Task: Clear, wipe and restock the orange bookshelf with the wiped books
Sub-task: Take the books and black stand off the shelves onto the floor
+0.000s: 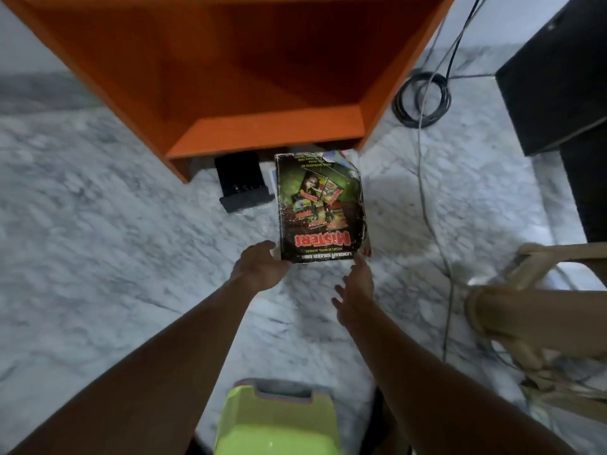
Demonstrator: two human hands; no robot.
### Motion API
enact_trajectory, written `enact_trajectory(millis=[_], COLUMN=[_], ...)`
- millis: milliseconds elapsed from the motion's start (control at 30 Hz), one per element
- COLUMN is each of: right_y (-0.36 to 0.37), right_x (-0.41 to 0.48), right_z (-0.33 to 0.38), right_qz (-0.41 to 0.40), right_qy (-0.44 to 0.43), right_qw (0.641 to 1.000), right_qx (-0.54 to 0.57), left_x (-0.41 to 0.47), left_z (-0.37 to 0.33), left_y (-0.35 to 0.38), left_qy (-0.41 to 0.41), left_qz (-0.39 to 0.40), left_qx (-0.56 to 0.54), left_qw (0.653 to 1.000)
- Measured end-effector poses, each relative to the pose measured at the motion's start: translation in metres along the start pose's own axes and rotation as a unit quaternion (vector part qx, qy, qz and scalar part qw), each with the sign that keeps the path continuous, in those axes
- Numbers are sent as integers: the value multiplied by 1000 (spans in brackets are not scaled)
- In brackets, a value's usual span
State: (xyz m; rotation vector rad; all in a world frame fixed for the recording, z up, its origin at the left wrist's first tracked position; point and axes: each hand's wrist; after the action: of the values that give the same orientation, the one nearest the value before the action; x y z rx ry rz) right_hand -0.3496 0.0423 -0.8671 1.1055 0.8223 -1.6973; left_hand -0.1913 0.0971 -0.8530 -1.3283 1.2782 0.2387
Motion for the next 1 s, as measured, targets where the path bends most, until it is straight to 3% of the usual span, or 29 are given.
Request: enact_trajectory(millis=[133,333,467,733,867,1000], right_y=[24,85,142,259,283,306], right_x=[-125,-357,-514,-827,-926,-989], right_z=[39,99,124,125,138,157], right_qz=[68,213,276,427,455,448], right_qy=[-112,-271,-316,-475,-531,-565], right_qw=[972,857,810,691,657,654], right_qx=[-195,-384,-409,-338,-282,-230], left_x=[-103,-279,-390,-598,-663,-692], left_z=[-9,-12,6,64,70,58], left_y=[-96,-290,-430,-682,-751,-800], left_qy=[42,84,84,116,143,193], left_qz=[-15,-107,-229,-475,-528,-556], left_qx=[-8,20,-12,-5,34,35], left_qw=[999,990,970,872,836,808])
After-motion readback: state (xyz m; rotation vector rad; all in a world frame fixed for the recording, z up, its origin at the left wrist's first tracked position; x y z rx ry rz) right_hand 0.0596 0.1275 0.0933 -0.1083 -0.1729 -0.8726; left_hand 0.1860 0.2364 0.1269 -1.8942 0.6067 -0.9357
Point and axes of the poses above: each hand's wrist, its own x-axis towards the middle knuckle, its own y-axis out of the palm, z = x × y, and after that the axes turned 14 degrees about x, right-handed
